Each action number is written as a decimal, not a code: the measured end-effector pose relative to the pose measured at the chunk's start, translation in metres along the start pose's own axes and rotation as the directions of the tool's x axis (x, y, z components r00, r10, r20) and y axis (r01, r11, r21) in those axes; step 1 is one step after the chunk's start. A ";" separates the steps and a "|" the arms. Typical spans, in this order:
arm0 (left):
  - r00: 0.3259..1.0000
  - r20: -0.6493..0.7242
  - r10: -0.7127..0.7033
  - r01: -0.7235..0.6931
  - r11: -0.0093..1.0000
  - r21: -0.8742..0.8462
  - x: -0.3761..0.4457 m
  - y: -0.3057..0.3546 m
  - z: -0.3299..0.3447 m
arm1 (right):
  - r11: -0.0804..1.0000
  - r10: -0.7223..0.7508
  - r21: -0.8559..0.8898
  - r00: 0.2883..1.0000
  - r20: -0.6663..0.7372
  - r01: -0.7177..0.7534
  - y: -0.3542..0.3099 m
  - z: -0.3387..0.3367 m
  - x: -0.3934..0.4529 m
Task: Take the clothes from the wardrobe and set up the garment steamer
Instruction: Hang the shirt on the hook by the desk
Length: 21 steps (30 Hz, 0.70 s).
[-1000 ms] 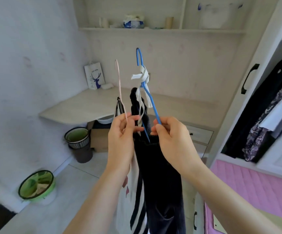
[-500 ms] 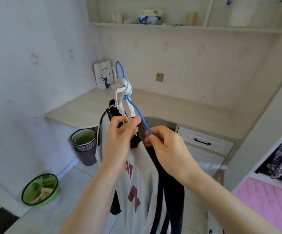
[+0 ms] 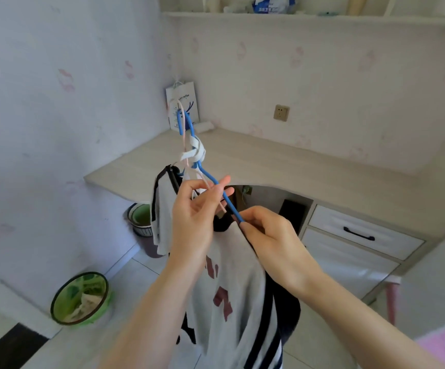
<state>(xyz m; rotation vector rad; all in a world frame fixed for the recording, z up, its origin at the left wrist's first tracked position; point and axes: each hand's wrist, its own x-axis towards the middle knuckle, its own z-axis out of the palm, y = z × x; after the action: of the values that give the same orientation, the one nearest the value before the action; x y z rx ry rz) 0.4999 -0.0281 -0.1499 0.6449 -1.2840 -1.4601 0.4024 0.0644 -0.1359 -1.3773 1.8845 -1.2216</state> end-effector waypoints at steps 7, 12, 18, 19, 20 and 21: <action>1.000 -0.019 -0.011 0.010 1.000 -0.021 0.053 -0.029 0.003 | 0.997 -0.004 0.081 1.000 -0.021 0.006 0.018 0.004 0.059; 0.998 -0.054 -0.024 0.020 0.997 -0.075 0.099 -0.048 0.017 | 0.992 -0.043 0.121 0.999 0.000 0.042 0.029 -0.002 0.118; 0.989 -0.146 0.007 -0.012 0.999 -0.033 0.169 -0.064 0.040 | 0.995 -0.087 -0.044 0.992 0.093 0.091 0.039 -0.030 0.199; 0.987 -0.160 0.012 -0.014 1.000 -0.014 0.180 -0.067 0.043 | 0.991 -0.073 -0.102 0.988 0.140 0.087 0.042 -0.036 0.213; 0.985 -0.174 0.016 -0.014 1.000 0.010 0.190 -0.069 0.048 | 0.981 -0.054 -0.176 0.982 0.183 0.086 0.044 -0.042 0.227; 0.982 -0.187 0.018 -0.013 1.000 0.027 0.199 -0.072 0.053 | 0.963 -0.031 -0.255 0.976 0.214 0.087 0.046 -0.048 0.240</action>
<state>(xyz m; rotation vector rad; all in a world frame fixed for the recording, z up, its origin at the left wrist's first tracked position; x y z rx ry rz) 0.3651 -0.2001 -0.1561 0.7695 -1.1598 -1.3384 0.2552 -0.1368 -0.1279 -1.6416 1.9177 -0.8348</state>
